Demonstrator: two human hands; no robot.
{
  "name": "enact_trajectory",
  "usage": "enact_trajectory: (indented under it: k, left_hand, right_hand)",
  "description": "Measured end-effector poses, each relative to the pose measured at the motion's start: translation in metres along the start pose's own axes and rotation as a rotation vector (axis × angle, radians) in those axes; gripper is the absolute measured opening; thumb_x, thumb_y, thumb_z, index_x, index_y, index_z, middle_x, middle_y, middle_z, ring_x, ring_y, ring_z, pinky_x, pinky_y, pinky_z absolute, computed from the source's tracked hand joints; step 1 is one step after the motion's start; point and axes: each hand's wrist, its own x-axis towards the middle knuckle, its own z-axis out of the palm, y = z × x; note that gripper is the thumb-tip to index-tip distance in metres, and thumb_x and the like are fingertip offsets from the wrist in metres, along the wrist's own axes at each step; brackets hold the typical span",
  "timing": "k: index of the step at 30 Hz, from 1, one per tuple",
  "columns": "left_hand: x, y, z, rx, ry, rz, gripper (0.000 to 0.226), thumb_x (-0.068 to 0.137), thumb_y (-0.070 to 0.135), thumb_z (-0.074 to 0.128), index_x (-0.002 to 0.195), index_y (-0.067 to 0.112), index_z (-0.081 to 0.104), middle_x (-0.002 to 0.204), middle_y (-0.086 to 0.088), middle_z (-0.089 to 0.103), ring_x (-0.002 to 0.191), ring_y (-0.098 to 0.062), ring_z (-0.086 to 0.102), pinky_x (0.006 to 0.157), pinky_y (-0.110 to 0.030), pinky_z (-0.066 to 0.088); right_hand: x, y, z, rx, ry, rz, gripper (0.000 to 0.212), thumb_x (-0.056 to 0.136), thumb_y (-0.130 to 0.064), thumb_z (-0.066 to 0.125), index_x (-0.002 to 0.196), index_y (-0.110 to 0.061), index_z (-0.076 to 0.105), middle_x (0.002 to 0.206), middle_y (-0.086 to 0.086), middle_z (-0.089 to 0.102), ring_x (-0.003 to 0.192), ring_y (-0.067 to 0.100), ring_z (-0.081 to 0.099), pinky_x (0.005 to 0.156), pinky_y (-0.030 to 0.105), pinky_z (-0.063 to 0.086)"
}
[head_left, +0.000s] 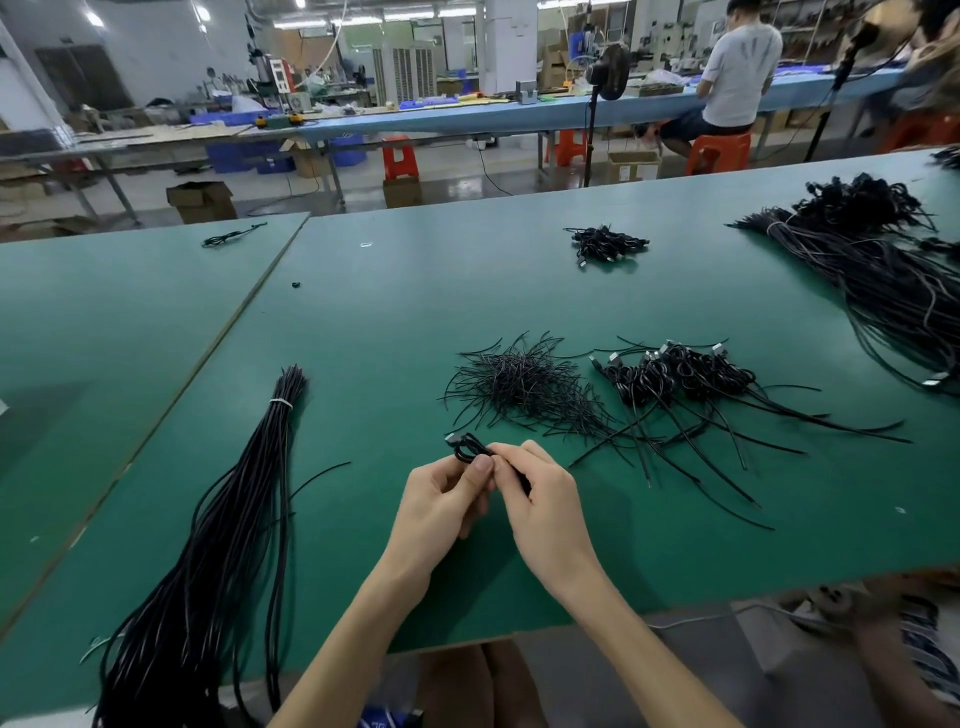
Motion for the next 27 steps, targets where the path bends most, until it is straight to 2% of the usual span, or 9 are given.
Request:
enact_trajectory:
  k: [6,14,19,23,25,27]
  left_hand:
    - [-0.003,-0.004,0.004,0.074,0.071,0.094,0.032,0.105,0.022,0.057,0.076,0.011,0.065,0.055,0.002,0.055,0.044,-0.013,0.042,0.042,-0.02,0.034]
    - [-0.003,-0.005,0.004,0.163,0.127,0.111,0.036,0.104,0.023,0.058,0.071,0.01,0.064,0.047,0.002,0.048,0.041,-0.014,0.039,0.044,-0.022,0.033]
    - [-0.004,-0.003,0.003,0.174,0.144,0.105,0.037,0.104,0.022,0.058,0.069,0.009,0.06,0.046,0.0,0.047,0.043,-0.015,0.038,0.045,-0.024,0.033]
    - [-0.003,-0.005,0.001,0.128,0.198,0.086,0.035,0.105,0.018,0.057,0.075,0.0,0.058,0.051,0.0,0.046,0.047,-0.018,0.039,0.045,-0.026,0.033]
    - [-0.002,-0.005,0.002,0.137,0.206,0.086,0.036,0.105,0.019,0.057,0.074,0.0,0.057,0.052,0.0,0.047,0.049,-0.019,0.039,0.047,-0.03,0.033]
    - [-0.002,-0.005,0.002,0.135,0.206,0.084,0.037,0.105,0.019,0.056,0.073,0.0,0.057,0.051,-0.001,0.048,0.048,-0.018,0.041,0.047,-0.029,0.034]
  right_hand:
    - [0.0,0.003,0.003,-0.008,0.007,0.021,0.021,0.106,-0.013,0.054,0.111,-0.01,0.074,0.093,-0.001,0.063,0.087,0.01,0.062,0.081,0.021,0.051]
    - [0.0,0.005,0.011,-0.102,-0.019,0.034,0.025,0.108,-0.018,0.048,0.107,-0.011,0.072,0.095,-0.004,0.059,0.083,0.011,0.06,0.078,0.03,0.052]
    - [-0.001,0.0,0.014,-0.29,-0.112,0.043,0.033,0.111,-0.028,0.036,0.113,-0.011,0.065,0.104,0.0,0.053,0.083,0.022,0.061,0.078,0.042,0.053]
    - [-0.003,-0.004,0.015,-0.363,-0.217,0.009,0.032,0.112,-0.028,0.031,0.119,-0.012,0.058,0.105,0.001,0.047,0.079,0.025,0.06,0.076,0.043,0.053]
    - [-0.004,-0.002,0.016,-0.405,-0.236,-0.01,0.028,0.112,-0.02,0.035,0.131,-0.011,0.054,0.108,0.002,0.046,0.08,0.024,0.06,0.076,0.04,0.054]
    - [-0.006,-0.001,0.016,-0.45,-0.253,-0.027,0.039,0.11,-0.011,0.04,0.148,-0.009,0.042,0.118,0.003,0.045,0.089,0.022,0.061,0.08,0.035,0.054]
